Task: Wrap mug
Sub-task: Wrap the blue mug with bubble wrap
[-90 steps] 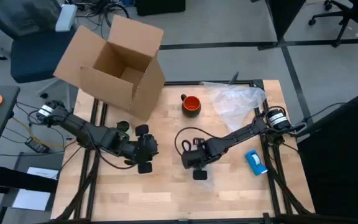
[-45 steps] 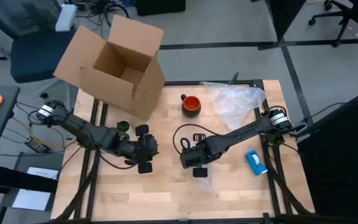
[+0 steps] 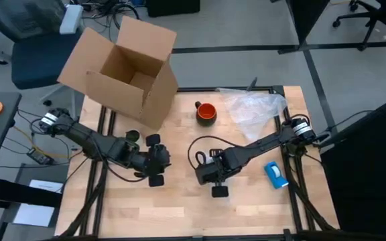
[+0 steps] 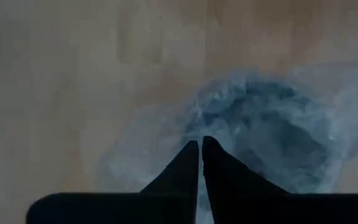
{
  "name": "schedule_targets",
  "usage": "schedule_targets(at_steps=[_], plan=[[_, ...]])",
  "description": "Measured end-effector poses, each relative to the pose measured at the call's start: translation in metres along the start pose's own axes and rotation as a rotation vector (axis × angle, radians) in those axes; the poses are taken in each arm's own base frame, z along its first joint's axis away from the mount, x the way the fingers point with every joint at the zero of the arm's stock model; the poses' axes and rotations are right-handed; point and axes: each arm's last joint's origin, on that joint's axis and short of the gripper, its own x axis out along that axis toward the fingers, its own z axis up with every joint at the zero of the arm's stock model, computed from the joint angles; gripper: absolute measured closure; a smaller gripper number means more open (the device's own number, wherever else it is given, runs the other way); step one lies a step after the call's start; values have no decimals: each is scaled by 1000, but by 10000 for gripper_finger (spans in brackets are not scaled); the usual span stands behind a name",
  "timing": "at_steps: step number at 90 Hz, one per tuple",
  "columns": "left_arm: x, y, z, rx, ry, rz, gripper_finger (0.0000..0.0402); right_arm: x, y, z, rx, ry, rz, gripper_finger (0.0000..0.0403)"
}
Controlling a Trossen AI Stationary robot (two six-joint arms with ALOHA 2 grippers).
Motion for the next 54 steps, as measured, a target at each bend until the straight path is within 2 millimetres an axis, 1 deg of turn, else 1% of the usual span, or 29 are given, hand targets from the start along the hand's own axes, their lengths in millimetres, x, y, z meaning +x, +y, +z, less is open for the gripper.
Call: schedule_targets(at_steps=[20, 37, 54], plan=[[0, 0, 0, 0, 0, 0, 273, 17, -14, -7, 47, 59, -27, 403], [0, 0, 0, 0, 0, 0, 273, 35, -26, -10, 67, 49, -28, 403], [0, 0, 0, 0, 0, 0, 273, 50, -36, -15, 84, 54, 19, 403]])
